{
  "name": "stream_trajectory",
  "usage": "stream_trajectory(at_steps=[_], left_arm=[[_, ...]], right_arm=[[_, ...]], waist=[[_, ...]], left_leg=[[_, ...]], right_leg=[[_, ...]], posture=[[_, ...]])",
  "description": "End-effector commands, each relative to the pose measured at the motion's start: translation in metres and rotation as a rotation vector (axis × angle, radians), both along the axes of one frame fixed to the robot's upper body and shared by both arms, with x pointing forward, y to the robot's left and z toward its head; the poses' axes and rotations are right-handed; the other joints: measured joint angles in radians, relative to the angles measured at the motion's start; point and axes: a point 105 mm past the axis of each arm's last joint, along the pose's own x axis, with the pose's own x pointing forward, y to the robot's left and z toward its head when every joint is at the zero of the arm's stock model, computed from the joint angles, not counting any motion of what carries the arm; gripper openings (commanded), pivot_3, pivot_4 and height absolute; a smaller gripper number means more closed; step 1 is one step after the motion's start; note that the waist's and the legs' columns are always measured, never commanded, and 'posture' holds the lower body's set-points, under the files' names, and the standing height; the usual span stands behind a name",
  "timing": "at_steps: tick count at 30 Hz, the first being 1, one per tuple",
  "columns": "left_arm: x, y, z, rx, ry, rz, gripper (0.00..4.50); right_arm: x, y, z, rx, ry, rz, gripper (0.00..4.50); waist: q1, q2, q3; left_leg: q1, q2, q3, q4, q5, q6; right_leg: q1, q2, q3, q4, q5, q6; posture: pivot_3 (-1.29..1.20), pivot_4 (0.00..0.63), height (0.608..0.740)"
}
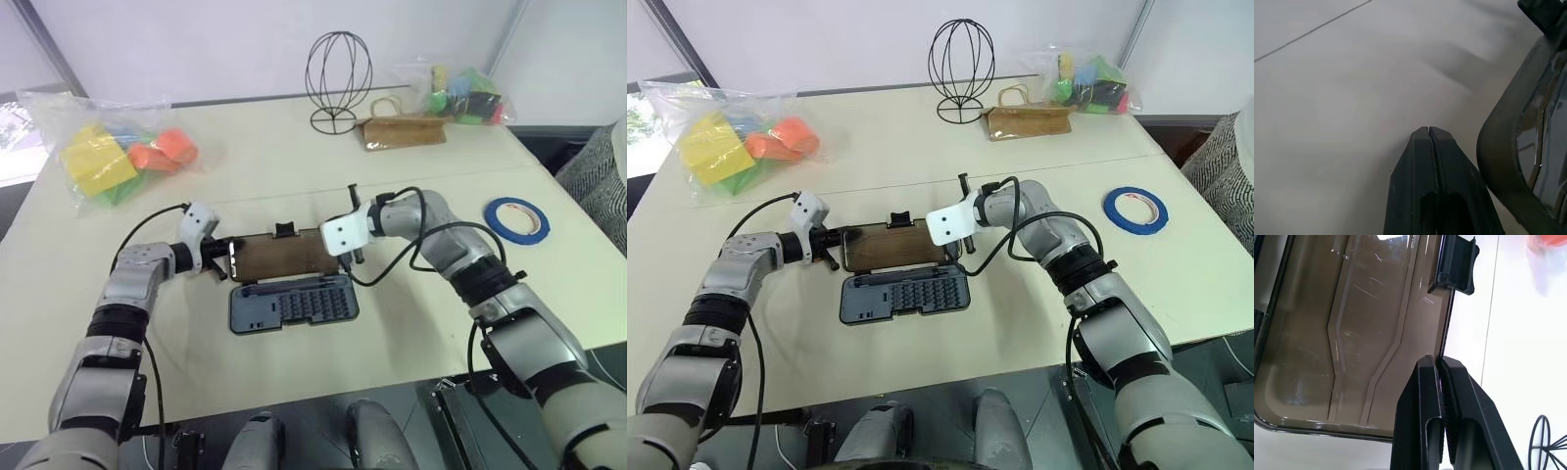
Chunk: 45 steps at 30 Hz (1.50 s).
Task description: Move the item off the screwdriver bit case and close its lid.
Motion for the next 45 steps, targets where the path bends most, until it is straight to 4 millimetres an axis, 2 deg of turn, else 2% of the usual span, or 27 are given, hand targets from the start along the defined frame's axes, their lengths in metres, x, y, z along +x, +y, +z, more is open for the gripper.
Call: stream_trajectory(at_steps=[1, 13, 21, 24, 26, 30, 31, 34, 37, 42, 45], left_arm=[[-0.002, -0.002, -0.007, 0.03, 0.026, -0.026, 0.0], [-0.008, -0.015, 0.009, -0.12, 0.069, -0.097, 0.0], [-0.008, -0.015, 0.007, -0.121, 0.075, -0.092, 0.0], [-0.009, -0.016, 0.006, -0.123, 0.075, -0.09, 0.0], [-0.009, -0.016, 0.005, -0.125, 0.074, -0.089, 0.0], [-0.009, -0.017, 0.006, -0.129, 0.069, -0.09, 0.0], [-0.009, -0.017, 0.007, -0.134, 0.064, -0.089, 0.0], [-0.009, -0.017, 0.012, -0.153, 0.051, -0.086, 0.0], [-0.013, -0.016, 0.026, -0.174, 0.024, -0.101, 0.0], [-0.026, -0.015, 0.055, -0.209, -0.014, -0.132, 0.0], [-0.035, -0.014, 0.07, -0.222, -0.022, -0.149, 0.0]], right_arm=[[0.0, 0.0, 0.011, 0.008, -0.045, 0.002, 0.02], [0.001, -0.004, 0.017, 0.033, -0.049, -0.043, 0.02], [-0.003, -0.008, 0.015, 0.047, -0.006, -0.07, 0.02], [-0.008, -0.011, 0.018, 0.066, 0.044, -0.099, 0.95], [-0.011, -0.013, 0.022, 0.076, 0.067, -0.118, 1.87], [-0.018, -0.02, 0.034, 0.095, 0.11, -0.16, 4.01], [-0.02, -0.024, 0.044, 0.138, 0.135, -0.186, 4.44], [-0.028, -0.038, 0.07, 0.275, 0.185, -0.257, 4.44], [-0.032, -0.068, 0.094, 0.404, 0.192, -0.369, 4.44], [-0.039, -0.1, 0.098, 0.456, 0.204, -0.479, 4.44], [-0.041, -0.109, 0.092, 0.458, 0.205, -0.519, 4.44]], waist=[[0.0, 0.0, 0.0], [0.0, 0.0, 0.0], [0.0, 0.0, 0.0], [0.002, 0.0, 0.0], [0.001, 0.0, 0.0], [0.001, 0.0, 0.0], [0.002, 0.0, 0.0], [0.006, 0.0, 0.0], [0.013, 0.0, 0.0], [0.025, 0.0, 0.0], [0.025, 0.0, 0.0]], left_leg=[[0.0, 0.0, 0.0, 0.0, 0.0, 0.0], [0.0, 0.0, 0.0, 0.0, 0.0, 0.0], [0.0, 0.0, 0.0, 0.0, 0.0, 0.0], [0.0, 0.0, -0.001, 0.0, 0.0, 0.0], [-0.001, 0.0, 0.0, 0.0, 0.0, 0.0], [-0.001, 0.0, -0.001, 0.0, 0.0, 0.0], [-0.001, 0.0, -0.001, 0.0, 0.0, 0.0], [-0.001, 0.0, -0.001, 0.0, 0.0, 0.0], [-0.002, 0.0, -0.001, 0.001, 0.0, 0.0], [-0.002, 0.0, 0.0, 0.001, -0.001, 0.001], [-0.002, 0.0, 0.0, 0.001, -0.001, 0.001]], right_leg=[[0.0, 0.0, 0.0, 0.0, 0.0, 0.0], [0.0, 0.0, 0.0, 0.0, 0.0, 0.0], [0.0, 0.0, 0.0, 0.0, 0.0, 0.0], [0.0, 0.0, 0.0, 0.0, 0.0, 0.0], [0.0, 0.0, 0.0, 0.0, 0.0, 0.0], [0.0, 0.0, 0.0, 0.0, 0.0, 0.0], [0.0, 0.0, 0.0, 0.0, 0.0, 0.0], [0.0, 0.0, 0.0, 0.0, 0.0, 0.0], [0.0, 0.0, -0.001, 0.0, 0.0, 0.0], [0.0, 0.0, 0.0, -0.001, 0.0, 0.0], [0.0, 0.0, 0.0, 0.0, 0.0, 0.0]], posture=[[0.0, 0.15, 0.74], [0.0, 0.15, 0.74], [0.0, 0.15, 0.74], [0.0, 0.15, 0.74], [0.0, 0.15, 0.74], [0.0, 0.15, 0.74], [0.0, 0.15, 0.74], [0.0, 0.15, 0.74], [0.0, 0.15, 0.74], [0.0, 0.15, 0.74], [0.0, 0.15, 0.74]])
